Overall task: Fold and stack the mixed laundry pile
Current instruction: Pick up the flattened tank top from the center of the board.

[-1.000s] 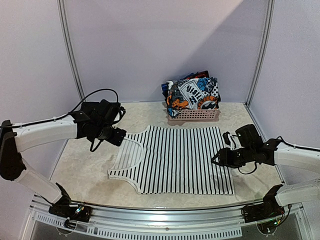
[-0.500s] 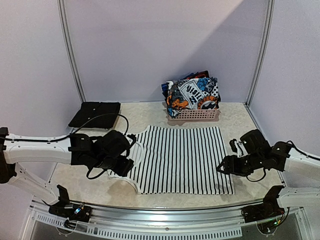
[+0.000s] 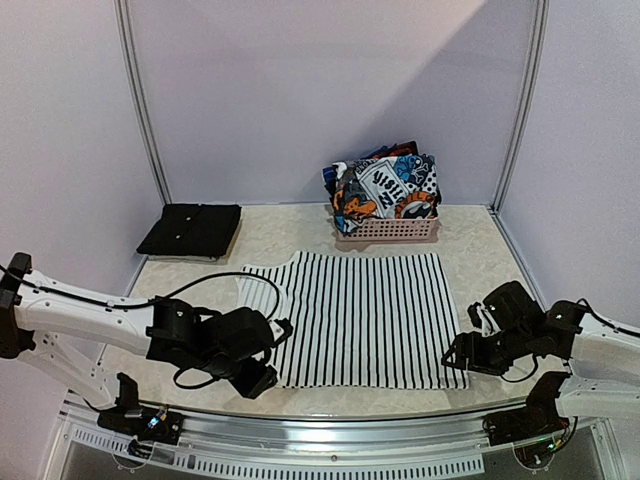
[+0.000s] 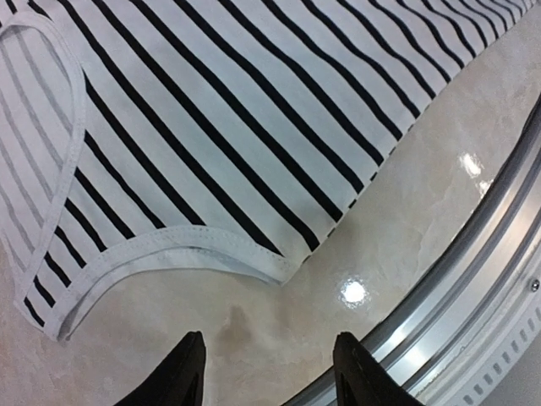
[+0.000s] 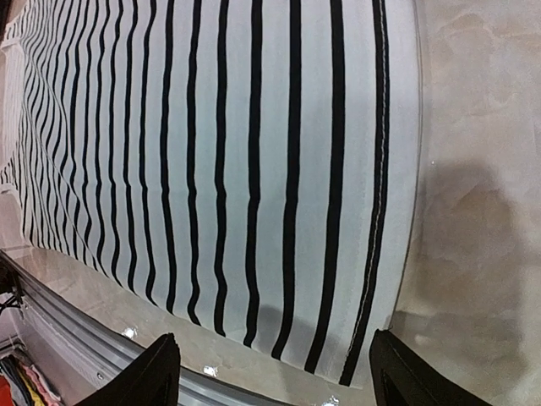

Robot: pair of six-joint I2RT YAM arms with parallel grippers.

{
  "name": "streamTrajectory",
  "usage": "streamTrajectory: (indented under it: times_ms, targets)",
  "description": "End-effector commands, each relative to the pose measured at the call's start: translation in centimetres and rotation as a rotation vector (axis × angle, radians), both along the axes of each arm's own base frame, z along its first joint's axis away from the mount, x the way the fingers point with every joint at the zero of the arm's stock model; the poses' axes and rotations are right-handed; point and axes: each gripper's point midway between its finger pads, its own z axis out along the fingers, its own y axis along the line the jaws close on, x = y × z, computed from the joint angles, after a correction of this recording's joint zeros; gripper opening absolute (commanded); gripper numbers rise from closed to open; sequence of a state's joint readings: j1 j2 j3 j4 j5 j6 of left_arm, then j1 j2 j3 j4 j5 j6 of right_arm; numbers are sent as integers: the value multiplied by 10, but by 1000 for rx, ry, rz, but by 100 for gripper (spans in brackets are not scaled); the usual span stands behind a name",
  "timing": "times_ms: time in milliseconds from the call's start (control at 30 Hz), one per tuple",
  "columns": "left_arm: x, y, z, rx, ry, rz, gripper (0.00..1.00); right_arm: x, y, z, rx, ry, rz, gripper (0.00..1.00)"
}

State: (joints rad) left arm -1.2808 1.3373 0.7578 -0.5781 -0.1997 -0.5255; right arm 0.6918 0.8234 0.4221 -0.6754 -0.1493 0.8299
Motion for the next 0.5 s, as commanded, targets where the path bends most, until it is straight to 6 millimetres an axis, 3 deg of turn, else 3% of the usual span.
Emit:
streamTrajectory:
  times_ms: [0, 233, 467]
  targets:
    - [-17, -5, -21, 15, 50, -60, 52, -2, 2, 1, 22, 1, -14, 79]
    - [-23, -3, -43, 33, 71, -86, 47, -9, -4, -5, -11, 37, -8, 80]
    - [-20, -10, -49, 35, 57, -108, 46, -9, -4, -7, -11, 41, -11, 80]
